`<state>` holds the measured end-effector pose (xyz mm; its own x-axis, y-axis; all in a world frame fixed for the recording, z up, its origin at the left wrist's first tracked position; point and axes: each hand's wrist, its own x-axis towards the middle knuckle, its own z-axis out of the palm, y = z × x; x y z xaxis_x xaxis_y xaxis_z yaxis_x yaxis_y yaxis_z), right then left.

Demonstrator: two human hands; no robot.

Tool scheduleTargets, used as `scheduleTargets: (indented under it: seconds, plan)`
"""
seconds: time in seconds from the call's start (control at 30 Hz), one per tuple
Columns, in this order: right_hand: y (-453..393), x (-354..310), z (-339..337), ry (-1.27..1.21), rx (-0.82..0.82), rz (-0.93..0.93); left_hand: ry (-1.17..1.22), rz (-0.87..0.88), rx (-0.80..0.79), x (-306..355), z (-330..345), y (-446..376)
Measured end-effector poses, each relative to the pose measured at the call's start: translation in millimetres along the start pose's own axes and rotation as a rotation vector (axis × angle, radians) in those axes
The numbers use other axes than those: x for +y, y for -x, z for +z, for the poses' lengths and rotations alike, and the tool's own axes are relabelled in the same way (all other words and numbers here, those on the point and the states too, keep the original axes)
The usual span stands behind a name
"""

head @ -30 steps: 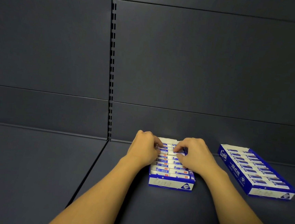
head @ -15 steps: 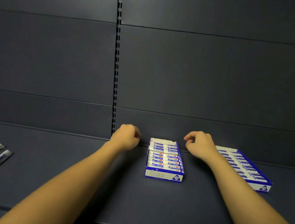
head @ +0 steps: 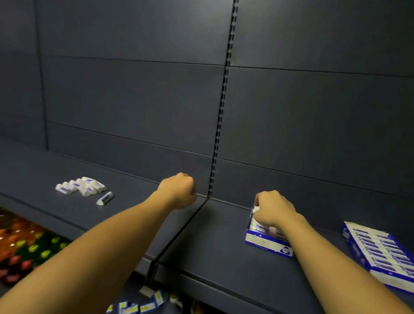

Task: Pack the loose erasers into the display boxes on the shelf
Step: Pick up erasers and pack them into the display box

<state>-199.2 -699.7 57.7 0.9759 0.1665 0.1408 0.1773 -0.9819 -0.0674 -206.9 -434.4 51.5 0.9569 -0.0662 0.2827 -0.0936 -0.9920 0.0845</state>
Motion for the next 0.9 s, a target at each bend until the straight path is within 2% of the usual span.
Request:
scheduleTargets:
  seconds: [0.5,0.9]
  plan:
    - [12,-172,-4,0.061,-0.029,-0.128,-0.018,-0.136,0.013,-163,-38,83]
    - [11,-319,7,0.016,-0.013,-0.154,-0.031,-0.062,0.046,-286,-62,100]
